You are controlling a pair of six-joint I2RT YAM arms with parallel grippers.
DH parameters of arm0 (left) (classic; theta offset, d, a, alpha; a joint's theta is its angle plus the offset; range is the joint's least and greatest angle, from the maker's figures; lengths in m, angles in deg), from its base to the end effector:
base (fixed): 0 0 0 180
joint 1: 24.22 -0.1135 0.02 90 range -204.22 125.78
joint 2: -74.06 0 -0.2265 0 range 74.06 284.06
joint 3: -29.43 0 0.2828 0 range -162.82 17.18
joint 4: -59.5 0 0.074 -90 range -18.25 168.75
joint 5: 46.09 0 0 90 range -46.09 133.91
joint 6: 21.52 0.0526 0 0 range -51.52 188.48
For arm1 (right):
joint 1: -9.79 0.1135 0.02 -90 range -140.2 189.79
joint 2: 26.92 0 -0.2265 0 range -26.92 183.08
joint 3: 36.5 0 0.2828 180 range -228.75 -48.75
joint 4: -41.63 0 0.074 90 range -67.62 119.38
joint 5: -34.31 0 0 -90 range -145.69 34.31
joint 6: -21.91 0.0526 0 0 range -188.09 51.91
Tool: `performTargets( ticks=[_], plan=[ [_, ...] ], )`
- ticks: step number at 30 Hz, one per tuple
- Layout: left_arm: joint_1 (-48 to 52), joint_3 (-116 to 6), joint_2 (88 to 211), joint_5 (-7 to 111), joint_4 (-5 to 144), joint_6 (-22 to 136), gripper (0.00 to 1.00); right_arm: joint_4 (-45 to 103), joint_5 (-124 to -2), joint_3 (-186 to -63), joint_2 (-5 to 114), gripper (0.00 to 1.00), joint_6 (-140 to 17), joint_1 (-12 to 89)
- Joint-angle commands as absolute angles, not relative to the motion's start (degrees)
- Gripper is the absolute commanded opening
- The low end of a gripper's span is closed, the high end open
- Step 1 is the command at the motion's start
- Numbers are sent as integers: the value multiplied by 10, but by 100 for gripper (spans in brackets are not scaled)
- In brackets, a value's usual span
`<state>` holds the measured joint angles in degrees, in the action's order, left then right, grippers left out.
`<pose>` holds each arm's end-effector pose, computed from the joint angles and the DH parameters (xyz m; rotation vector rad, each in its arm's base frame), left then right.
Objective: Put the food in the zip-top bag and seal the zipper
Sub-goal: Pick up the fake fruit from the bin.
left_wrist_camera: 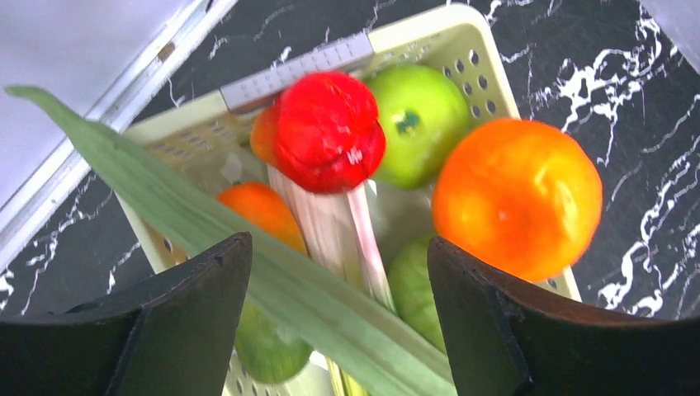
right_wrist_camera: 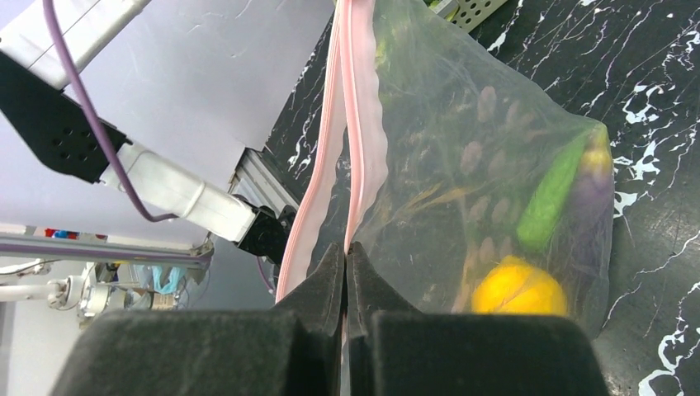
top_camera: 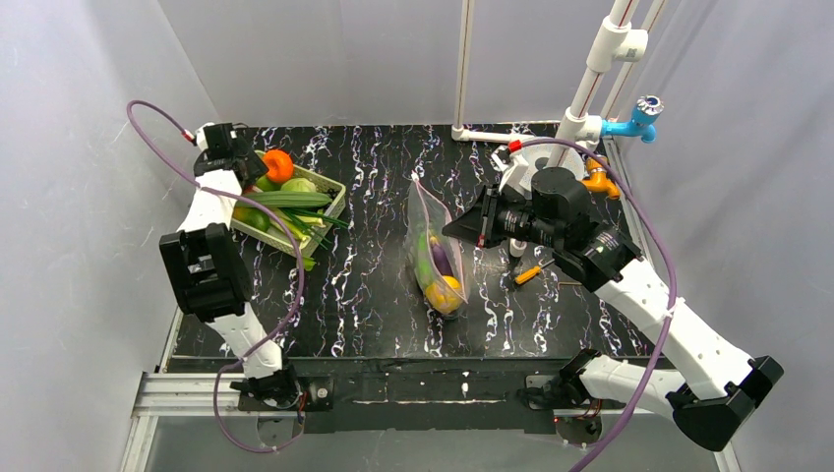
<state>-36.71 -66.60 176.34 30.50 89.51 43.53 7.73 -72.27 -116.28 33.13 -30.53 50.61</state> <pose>0.4369 0.1093 0.2300 -0.8238 2.0259 0.1351 0.2125 0.2034 0.3748 -0.2803 1.9683 1.1954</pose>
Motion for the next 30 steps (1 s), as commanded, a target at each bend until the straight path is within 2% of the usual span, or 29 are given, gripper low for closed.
performTargets(
  ticks=[1, 9, 22, 30],
  plan=[
    [-378, -679, 1769, 304, 814, 469, 76, 94, -736, -1175, 327, 1, -295, 503],
    [-386, -745, 1839, 282, 831, 509, 77, 89, -729, -1184, 328, 1, -291, 501],
    [-395, -807, 1918, 288, 870, 506, 71, 82, -730, -1187, 329, 1, -278, 501],
    [-396, -833, 1923, 277, 915, 503, 43, 83, -728, -1194, 331, 1, -273, 501]
  ],
)
